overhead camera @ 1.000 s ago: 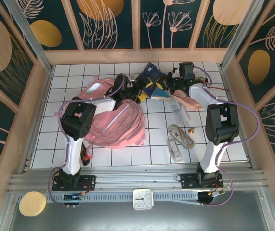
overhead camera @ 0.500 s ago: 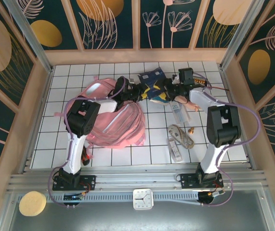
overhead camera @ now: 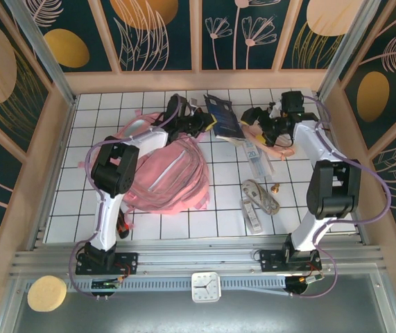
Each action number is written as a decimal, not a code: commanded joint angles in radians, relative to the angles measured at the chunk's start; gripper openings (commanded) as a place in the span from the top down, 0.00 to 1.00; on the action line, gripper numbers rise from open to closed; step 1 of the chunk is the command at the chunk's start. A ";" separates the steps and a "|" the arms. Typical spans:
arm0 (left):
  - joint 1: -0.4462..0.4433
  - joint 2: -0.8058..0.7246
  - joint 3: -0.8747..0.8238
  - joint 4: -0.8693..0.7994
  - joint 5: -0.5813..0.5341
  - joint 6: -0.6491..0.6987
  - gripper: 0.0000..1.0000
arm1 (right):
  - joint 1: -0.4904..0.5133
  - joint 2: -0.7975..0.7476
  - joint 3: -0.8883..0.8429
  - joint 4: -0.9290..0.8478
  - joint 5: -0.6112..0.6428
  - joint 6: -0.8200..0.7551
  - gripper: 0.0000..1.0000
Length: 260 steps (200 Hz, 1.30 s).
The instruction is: Pack books, pencil case, and school supplies into a backpack
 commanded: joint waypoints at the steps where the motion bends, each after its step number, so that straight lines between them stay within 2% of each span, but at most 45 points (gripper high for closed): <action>1: 0.042 -0.111 -0.006 -0.033 0.127 0.089 1.00 | -0.023 0.049 -0.005 0.040 -0.162 -0.069 0.01; 27: 0.061 -0.169 -0.018 -0.003 0.247 0.080 1.00 | -0.025 0.062 -0.023 0.191 -0.280 -0.022 0.01; 42: 0.065 -0.204 -0.041 0.044 0.298 0.053 1.00 | -0.015 0.082 -0.004 0.219 -0.321 -0.031 0.01; 59: 0.074 -0.249 -0.116 0.234 0.333 -0.078 1.00 | -0.006 0.099 0.010 0.216 -0.329 -0.051 0.01; 88: 0.075 -0.282 -0.193 0.555 0.389 -0.315 1.00 | 0.011 0.099 -0.011 0.347 -0.379 0.004 0.01; 133: 0.075 -0.348 -0.262 0.571 0.420 -0.321 1.00 | 0.041 0.121 0.027 0.493 -0.432 0.087 0.01; 175: 0.075 -0.381 -0.361 0.757 0.418 -0.445 1.00 | 0.051 0.136 -0.015 0.798 -0.501 0.290 0.01; 209: 0.077 -0.397 -0.381 0.634 0.439 -0.346 1.00 | 0.053 0.091 -0.057 0.887 -0.500 0.336 0.02; 221: 0.080 -0.403 -0.376 0.490 0.452 -0.245 1.00 | 0.047 0.067 -0.068 0.860 -0.494 0.319 0.06; 241: 0.087 -0.411 -0.352 0.247 0.446 -0.049 1.00 | 0.041 0.032 -0.078 0.810 -0.500 0.292 0.23; 251: 0.090 -0.409 -0.344 0.191 0.442 0.006 1.00 | 0.041 0.018 -0.086 0.805 -0.510 0.291 0.32; 260: 0.093 -0.409 -0.337 0.150 0.434 0.036 1.00 | 0.041 0.003 -0.095 0.800 -0.514 0.292 0.44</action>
